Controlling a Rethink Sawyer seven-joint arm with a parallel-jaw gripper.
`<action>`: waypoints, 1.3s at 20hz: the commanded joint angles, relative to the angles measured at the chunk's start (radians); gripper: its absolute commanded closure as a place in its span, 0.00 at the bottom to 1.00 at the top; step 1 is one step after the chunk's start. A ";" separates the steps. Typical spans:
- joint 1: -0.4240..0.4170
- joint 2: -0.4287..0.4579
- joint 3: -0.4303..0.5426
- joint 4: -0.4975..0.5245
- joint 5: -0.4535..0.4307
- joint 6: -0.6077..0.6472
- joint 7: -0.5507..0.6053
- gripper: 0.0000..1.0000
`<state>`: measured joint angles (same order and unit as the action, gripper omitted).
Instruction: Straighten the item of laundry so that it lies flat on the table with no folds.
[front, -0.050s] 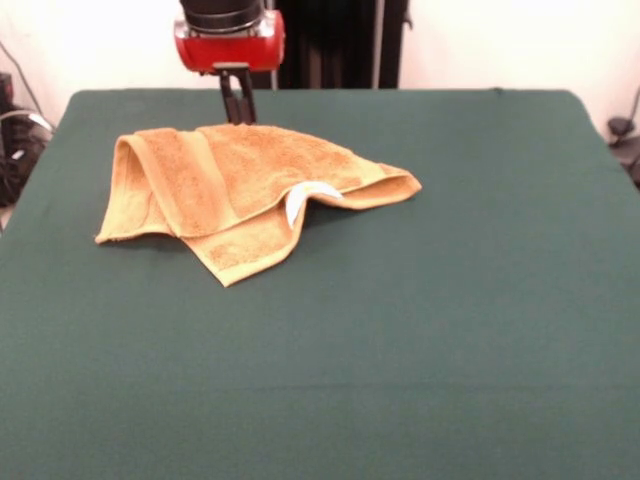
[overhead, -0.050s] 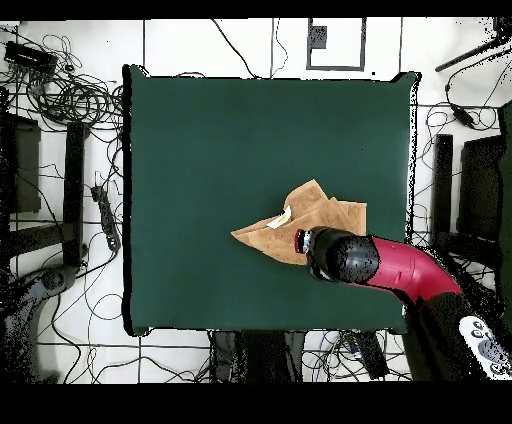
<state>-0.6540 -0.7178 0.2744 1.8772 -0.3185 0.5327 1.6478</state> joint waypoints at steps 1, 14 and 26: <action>0.064 0.065 0.052 0.001 0.059 -0.026 0.139 1.00; 0.115 0.101 0.029 -0.084 0.063 -0.072 0.158 1.00; 0.082 0.223 0.060 -0.243 0.070 -0.051 0.080 1.00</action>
<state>-0.5821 -0.6279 0.2744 1.7639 -0.2946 0.5059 1.6478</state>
